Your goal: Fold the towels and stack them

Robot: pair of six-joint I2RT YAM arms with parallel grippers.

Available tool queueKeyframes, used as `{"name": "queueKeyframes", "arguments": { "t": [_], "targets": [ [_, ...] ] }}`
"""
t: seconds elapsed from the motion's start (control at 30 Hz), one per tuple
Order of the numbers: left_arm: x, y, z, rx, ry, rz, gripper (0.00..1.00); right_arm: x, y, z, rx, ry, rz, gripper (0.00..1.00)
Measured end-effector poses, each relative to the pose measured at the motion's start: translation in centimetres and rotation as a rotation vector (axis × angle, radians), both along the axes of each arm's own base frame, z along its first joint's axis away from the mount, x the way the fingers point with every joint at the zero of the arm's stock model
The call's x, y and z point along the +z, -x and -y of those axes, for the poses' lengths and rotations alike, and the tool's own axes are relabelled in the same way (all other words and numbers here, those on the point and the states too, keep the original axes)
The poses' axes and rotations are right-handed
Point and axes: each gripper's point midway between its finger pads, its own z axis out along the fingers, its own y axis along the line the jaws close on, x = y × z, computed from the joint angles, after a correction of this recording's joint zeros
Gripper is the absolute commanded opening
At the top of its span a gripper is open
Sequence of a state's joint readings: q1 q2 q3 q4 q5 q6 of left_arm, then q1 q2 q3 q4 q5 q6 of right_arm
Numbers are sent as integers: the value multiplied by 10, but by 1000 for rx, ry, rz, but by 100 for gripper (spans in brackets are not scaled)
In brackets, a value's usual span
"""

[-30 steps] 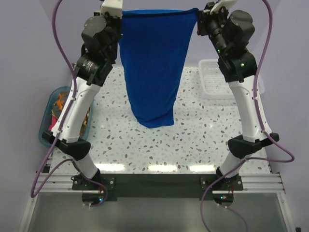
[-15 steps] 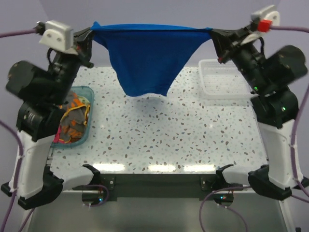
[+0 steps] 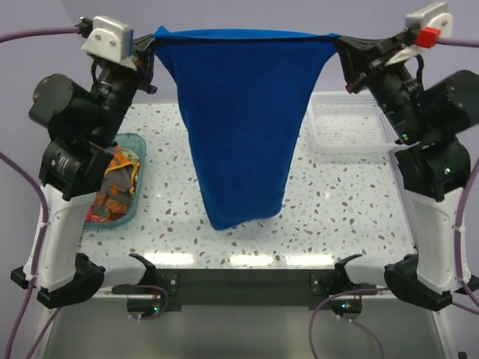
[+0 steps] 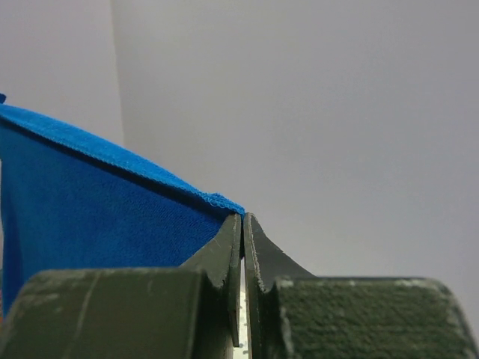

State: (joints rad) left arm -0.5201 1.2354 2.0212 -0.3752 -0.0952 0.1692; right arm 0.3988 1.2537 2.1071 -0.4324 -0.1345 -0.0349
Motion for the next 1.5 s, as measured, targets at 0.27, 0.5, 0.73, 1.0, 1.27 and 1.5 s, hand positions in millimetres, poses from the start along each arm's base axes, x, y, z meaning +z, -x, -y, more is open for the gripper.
{"name": "queueKeyframes", "arguments": {
  "t": [0.27,0.5,0.73,1.0,1.27,1.5],
  "targets": [
    [-73,-114,2,290,-60,-203,0,-62,-108,-15,-152,50,-160,0],
    [-197,-253,6,502,-194,-433,0,-160,-230,-28,-296,150,-339,0],
    [-301,-304,-1,557,-305,-599,0,-271,-299,-37,-333,253,-515,0],
    [-339,-300,-1,524,-280,-660,0,-313,-299,-42,-299,295,-575,0],
    [-422,-246,-4,431,-294,-852,0,-400,-259,-43,-219,350,-779,0],
    [-493,-204,4,343,-273,-1043,6,-474,-219,-49,-146,322,-1034,0]
  ]
}}
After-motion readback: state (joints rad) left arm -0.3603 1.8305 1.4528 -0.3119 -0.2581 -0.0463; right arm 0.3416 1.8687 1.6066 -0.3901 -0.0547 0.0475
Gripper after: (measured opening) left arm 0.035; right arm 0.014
